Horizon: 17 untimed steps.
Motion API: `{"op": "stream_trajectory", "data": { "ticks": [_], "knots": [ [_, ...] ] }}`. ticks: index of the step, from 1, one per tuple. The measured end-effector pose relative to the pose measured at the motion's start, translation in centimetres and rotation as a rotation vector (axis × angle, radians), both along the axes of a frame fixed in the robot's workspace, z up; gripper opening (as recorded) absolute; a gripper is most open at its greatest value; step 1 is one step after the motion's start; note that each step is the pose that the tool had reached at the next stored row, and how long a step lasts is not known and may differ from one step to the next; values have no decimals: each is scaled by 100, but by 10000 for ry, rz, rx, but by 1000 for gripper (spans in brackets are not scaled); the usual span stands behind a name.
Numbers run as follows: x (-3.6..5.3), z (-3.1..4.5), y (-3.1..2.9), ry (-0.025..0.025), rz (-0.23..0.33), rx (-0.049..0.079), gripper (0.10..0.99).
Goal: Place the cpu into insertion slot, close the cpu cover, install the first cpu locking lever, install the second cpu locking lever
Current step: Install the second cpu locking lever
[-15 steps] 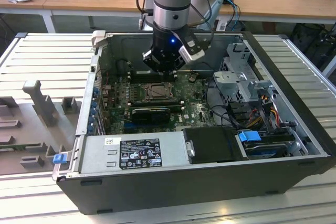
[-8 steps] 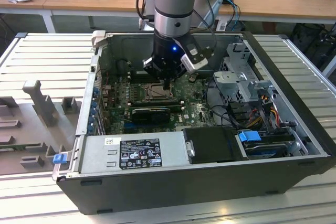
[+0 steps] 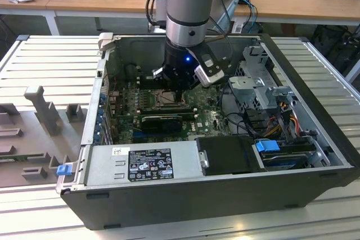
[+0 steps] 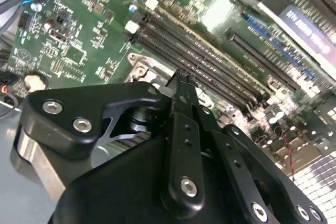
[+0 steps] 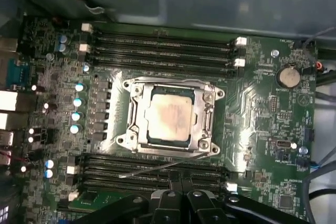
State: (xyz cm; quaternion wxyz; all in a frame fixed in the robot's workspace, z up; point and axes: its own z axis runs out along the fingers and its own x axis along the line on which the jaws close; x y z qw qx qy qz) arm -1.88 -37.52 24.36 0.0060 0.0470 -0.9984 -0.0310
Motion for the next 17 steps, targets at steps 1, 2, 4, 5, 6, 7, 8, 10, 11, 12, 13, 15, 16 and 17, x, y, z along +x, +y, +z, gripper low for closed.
{"op": "stream_trajectory", "data": {
  "ticks": [1, 2, 4, 5, 6, 7, 8, 10, 11, 12, 13, 15, 16, 17],
  "knots": [
    [-18, -5, -1, 1, 2, 165, 106],
    [-26, -8, -2, 0, 2, 255, 106],
    [-59, -23, -3, -1, 3, 339, 106],
    [-102, -32, -4, 0, 3, 340, 106],
    [-132, -36, -4, 0, 3, 340, 106],
    [-156, -38, -4, 0, 3, 340, 106],
    [-187, -42, -4, 0, 2, 341, 106],
    [-229, -58, -4, -1, 2, 343, 106],
    [-246, -77, -4, -1, 2, 344, 106],
    [-257, -94, -4, 0, 2, 343, 106],
    [-266, -113, -4, 0, 3, 343, 106],
    [-280, -152, -4, 0, 2, 343, 106],
    [-287, -168, -4, 0, 2, 343, 106],
    [-296, -189, -4, 0, 2, 343, 106]
  ]
}}
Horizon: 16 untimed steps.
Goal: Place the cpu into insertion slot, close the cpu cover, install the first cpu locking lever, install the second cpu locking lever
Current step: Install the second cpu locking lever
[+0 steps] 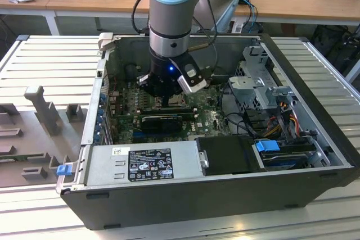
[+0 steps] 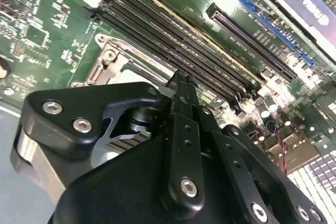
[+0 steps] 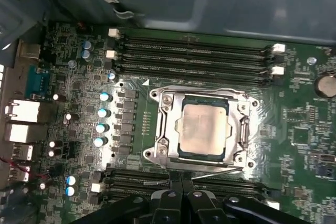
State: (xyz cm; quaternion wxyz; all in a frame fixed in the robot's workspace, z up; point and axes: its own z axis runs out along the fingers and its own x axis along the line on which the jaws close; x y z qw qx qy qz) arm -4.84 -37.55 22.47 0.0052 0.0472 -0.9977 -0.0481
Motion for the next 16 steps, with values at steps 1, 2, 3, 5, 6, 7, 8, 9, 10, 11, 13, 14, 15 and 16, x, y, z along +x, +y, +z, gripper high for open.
{"op": "stream_trajectory", "data": {
  "ticks": [1, 2, 3, 5, 6, 7, 8, 9, 10, 11, 13, 14, 15, 16],
  "knots": [
    [-16, -32, 0, 0, 2, -1, 106],
    [-46, -56, -1, 1, 6, 12, 106],
    [-71, -63, -4, 1, 10, 48, 106],
    [-159, -89, -31, 0, 31, 328, 106],
    [-170, -96, -41, 0, 40, 373, 106],
    [-179, -104, -49, 0, 46, 407, 106],
    [-187, -113, -54, 0, 49, 447, 106],
    [-193, -123, -57, 0, 52, 478, 106],
    [-195, -147, -60, -3, 53, 512, 106],
    [-196, -155, -61, -3, 54, 528, 106],
    [-205, -171, -64, -10, 59, 631, 106],
    [-207, -180, -64, -12, 61, 664, 106],
    [-209, -189, -64, -14, 61, 699, 106],
    [-213, -197, -64, -13, 59, 747, 106]
  ]
}}
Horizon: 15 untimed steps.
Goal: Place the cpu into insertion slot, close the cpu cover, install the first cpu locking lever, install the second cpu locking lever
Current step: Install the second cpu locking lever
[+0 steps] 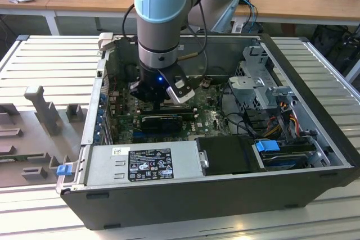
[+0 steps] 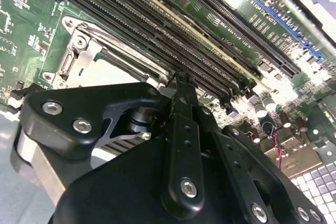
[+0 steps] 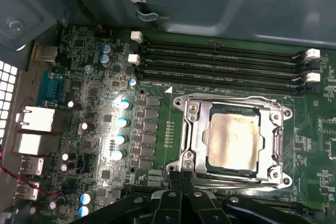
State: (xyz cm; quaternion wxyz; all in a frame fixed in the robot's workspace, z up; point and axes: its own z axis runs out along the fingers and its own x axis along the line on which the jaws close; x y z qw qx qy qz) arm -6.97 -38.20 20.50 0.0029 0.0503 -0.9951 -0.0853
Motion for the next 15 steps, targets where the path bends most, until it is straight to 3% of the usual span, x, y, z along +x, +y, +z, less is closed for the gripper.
{"op": "stream_trajectory", "data": {
  "ticks": [9, 13, 15],
  "knots": [
    [-36, -58, 1, -1, 3, 278, 106],
    [-44, -54, 1, -1, 3, 298, 106],
    [-44, -14, 2, -2, 3, 301, 106]
  ]
}}
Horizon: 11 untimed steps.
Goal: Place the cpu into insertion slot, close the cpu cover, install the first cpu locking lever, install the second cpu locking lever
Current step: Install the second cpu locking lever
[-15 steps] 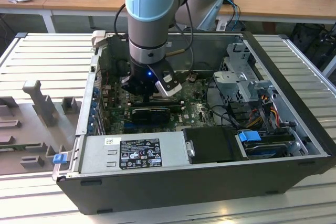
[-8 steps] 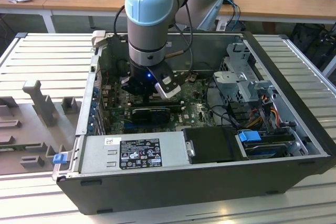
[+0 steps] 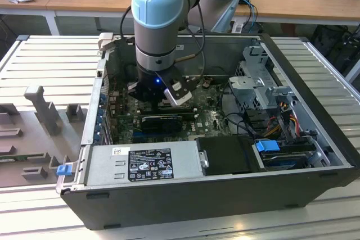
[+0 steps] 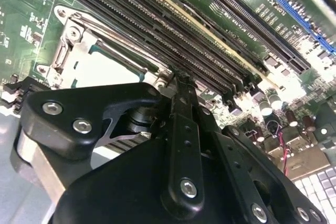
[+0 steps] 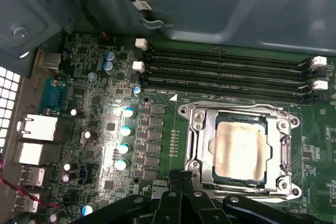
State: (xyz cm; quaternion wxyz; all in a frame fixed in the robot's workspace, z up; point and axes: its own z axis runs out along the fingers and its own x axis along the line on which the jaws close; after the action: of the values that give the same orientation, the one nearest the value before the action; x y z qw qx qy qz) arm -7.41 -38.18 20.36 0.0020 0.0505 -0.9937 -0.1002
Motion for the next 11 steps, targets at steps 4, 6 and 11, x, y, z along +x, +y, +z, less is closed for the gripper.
{"op": "stream_trajectory", "data": {
  "ticks": [4, 6, 11],
  "knots": [
    [0, 98, 0, 1, 0, -3, 106],
    [0, 137, 1, 1, 0, -6, 106],
    [0, 202, 1, 0, 0, -7, 106]
  ]
}}
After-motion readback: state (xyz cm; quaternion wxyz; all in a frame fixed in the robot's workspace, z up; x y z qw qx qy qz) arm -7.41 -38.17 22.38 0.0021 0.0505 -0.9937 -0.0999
